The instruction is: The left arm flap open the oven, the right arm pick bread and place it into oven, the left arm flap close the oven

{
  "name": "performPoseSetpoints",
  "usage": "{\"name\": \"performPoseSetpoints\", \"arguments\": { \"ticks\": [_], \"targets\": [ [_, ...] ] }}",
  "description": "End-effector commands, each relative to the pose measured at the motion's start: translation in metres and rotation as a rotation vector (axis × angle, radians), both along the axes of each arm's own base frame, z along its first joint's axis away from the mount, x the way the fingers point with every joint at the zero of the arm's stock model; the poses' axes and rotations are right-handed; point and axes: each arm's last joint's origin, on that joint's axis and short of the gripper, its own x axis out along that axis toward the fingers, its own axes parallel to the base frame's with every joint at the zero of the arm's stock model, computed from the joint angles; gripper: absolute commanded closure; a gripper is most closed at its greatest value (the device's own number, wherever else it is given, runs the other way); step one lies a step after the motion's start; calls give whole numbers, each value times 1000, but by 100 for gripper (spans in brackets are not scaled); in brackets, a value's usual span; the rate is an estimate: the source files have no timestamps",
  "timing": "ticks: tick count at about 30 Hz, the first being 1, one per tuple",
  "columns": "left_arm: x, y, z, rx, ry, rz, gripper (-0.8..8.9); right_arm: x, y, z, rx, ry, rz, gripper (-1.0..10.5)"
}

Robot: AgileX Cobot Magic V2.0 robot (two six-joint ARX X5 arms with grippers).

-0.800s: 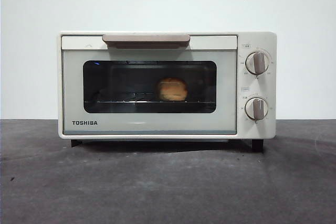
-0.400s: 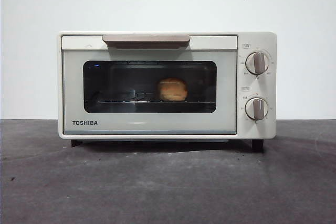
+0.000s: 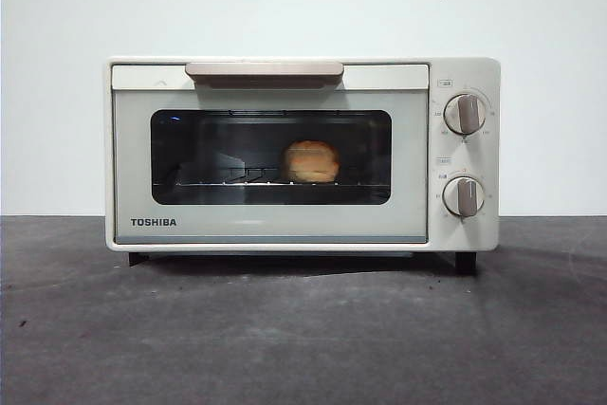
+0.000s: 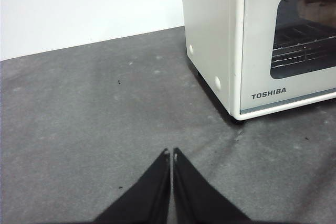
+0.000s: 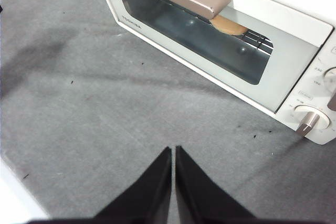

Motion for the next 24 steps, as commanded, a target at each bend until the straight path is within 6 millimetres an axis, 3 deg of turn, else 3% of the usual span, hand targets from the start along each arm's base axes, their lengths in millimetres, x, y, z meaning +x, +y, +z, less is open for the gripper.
{"name": "performPoseSetpoints", "arguments": {
  "ticks": [1,13,19,24],
  "targets": [
    [1,0,-6,8,6,4,794,0,3,4,17,-7,4,939],
    [1,0,-6,8,6,4,794,1,-1,6,-20,-57,7,940],
    [1,0,-6,8,6,4,794,13,-27,16,34,-196,-95,940],
    [1,0,-6,8,6,4,794,14,-66,14,148,-347,-228,939]
  ]
}}
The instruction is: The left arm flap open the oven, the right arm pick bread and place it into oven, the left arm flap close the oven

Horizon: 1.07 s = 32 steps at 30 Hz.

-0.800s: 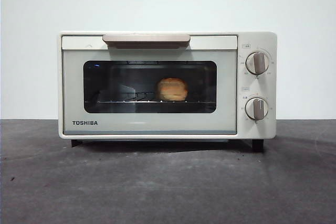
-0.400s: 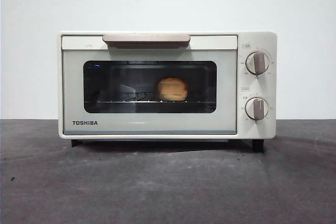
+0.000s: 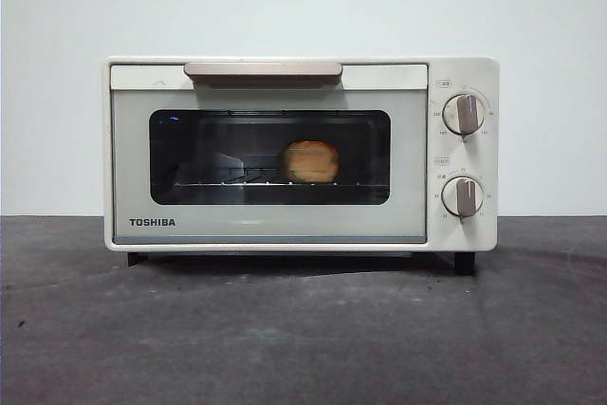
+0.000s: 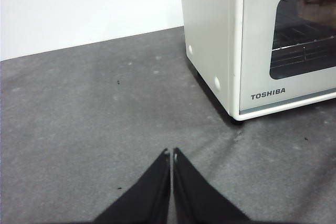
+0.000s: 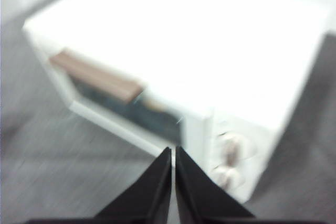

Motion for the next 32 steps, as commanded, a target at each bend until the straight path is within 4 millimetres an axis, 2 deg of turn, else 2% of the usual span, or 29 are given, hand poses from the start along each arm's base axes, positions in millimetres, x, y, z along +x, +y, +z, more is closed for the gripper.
{"name": "performPoseSetpoints", "arguments": {
  "ticks": [1,6,12,17,23,26,32],
  "targets": [
    [1,0,-6,8,6,4,794,-2,-21,-4,24,-94,-98,939],
    [1,0,-6,8,6,3,794,-17,-56,-30,57,-232,-304,940],
    [1,0,-6,8,6,4,794,-38,-76,-75,68,-368,-460,940],
    [1,0,-6,8,6,3,794,-49,-80,-117,72,-411,-496,939],
    [1,0,-6,8,6,4,794,-51,-80,-157,84,-383,-499,940],
    [1,0,-6,8,6,3,794,-51,-80,-171,103,-359,-504,939],
    [1,0,-6,8,6,3,794,-52,-80,-183,94,-271,-514,939]
  ]
}}
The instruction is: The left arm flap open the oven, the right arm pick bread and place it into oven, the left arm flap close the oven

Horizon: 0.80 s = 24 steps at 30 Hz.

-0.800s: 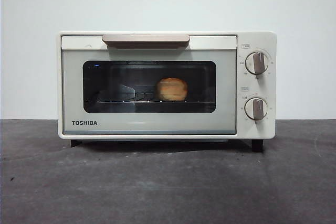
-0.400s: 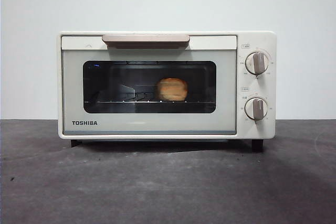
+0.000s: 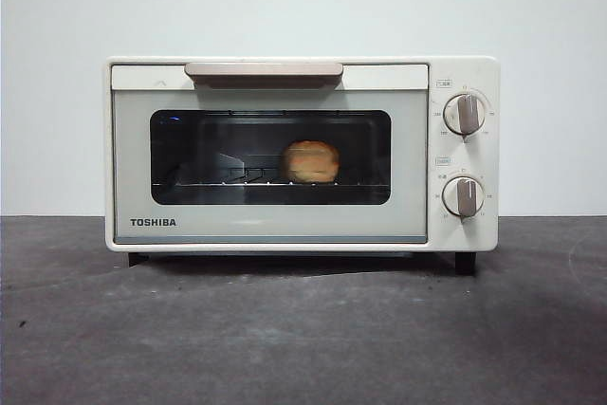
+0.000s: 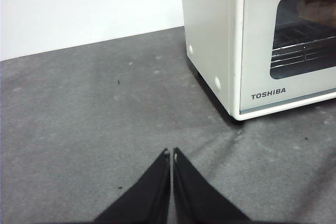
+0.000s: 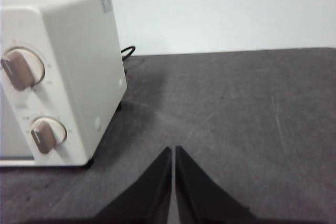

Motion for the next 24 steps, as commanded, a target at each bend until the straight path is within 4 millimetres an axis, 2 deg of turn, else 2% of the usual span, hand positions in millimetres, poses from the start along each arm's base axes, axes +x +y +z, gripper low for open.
{"name": "performPoseSetpoints", "arguments": {
  "ticks": [1,4,24],
  "targets": [
    [1,0,-6,8,6,3,794,0,0,-6,15,50,-7,940],
    [1,0,-6,8,6,3,794,-1,0,-12,18,113,-9,939],
    [1,0,-6,8,6,3,794,-1,0,-10,19,91,1,939]
  ]
}}
